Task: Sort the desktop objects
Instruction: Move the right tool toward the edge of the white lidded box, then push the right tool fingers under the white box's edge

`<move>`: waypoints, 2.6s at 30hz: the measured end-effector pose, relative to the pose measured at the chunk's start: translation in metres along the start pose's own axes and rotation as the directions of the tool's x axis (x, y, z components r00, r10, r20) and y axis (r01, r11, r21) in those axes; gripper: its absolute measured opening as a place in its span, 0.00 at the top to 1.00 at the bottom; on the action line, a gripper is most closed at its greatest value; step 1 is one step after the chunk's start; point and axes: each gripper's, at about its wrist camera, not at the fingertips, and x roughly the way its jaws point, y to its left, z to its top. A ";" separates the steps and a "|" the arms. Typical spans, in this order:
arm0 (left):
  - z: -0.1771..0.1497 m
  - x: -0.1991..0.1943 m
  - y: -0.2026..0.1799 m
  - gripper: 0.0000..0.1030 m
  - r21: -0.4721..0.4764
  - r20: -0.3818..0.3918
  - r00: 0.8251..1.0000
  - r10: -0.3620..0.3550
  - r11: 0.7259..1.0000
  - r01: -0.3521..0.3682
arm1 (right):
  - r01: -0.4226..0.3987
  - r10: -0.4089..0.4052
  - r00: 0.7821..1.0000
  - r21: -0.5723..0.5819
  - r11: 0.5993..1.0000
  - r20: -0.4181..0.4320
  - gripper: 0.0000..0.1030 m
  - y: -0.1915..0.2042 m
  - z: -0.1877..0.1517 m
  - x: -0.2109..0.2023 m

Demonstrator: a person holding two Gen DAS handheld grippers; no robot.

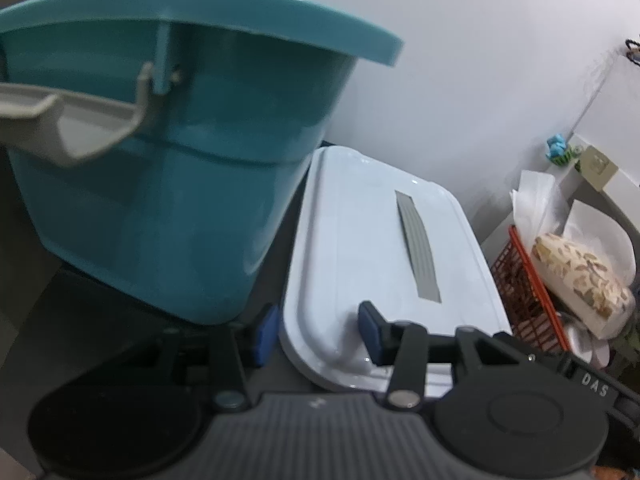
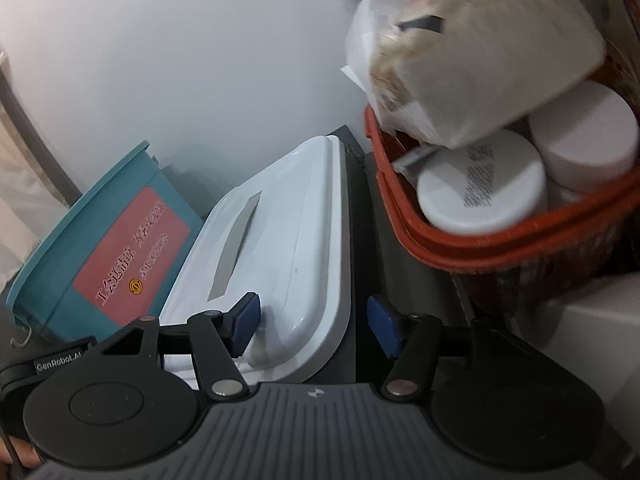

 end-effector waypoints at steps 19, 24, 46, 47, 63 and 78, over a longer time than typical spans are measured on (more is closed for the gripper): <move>0.003 -0.029 0.002 0.54 0.058 -0.068 0.997 -0.035 0.998 0.039 | 0.126 -0.120 0.991 -0.107 0.986 0.060 0.46 0.029 -0.024 -0.028; 0.002 -0.039 0.003 0.55 0.073 -0.076 0.996 -0.035 0.997 0.041 | 0.156 -0.148 0.987 -0.140 0.978 0.063 0.47 0.034 -0.028 -0.040; -0.018 -0.070 0.007 0.56 0.138 -0.126 0.992 -0.017 0.990 0.034 | 0.164 -0.168 0.986 -0.146 0.976 -0.014 0.47 0.039 -0.047 -0.070; -0.019 -0.072 0.007 0.57 0.142 -0.129 0.992 -0.015 0.989 0.033 | 0.163 -0.168 0.986 -0.150 0.975 -0.018 0.47 0.040 -0.048 -0.071; -0.030 -0.099 0.010 0.57 0.140 -0.153 0.988 -0.025 0.989 0.046 | 0.161 -0.177 0.982 -0.198 0.967 -0.067 0.46 0.048 -0.066 -0.096; -0.031 -0.111 0.014 0.57 0.139 -0.137 0.989 -0.049 0.988 0.068 | 0.176 -0.199 0.974 -0.199 0.964 -0.107 0.45 0.056 -0.077 -0.114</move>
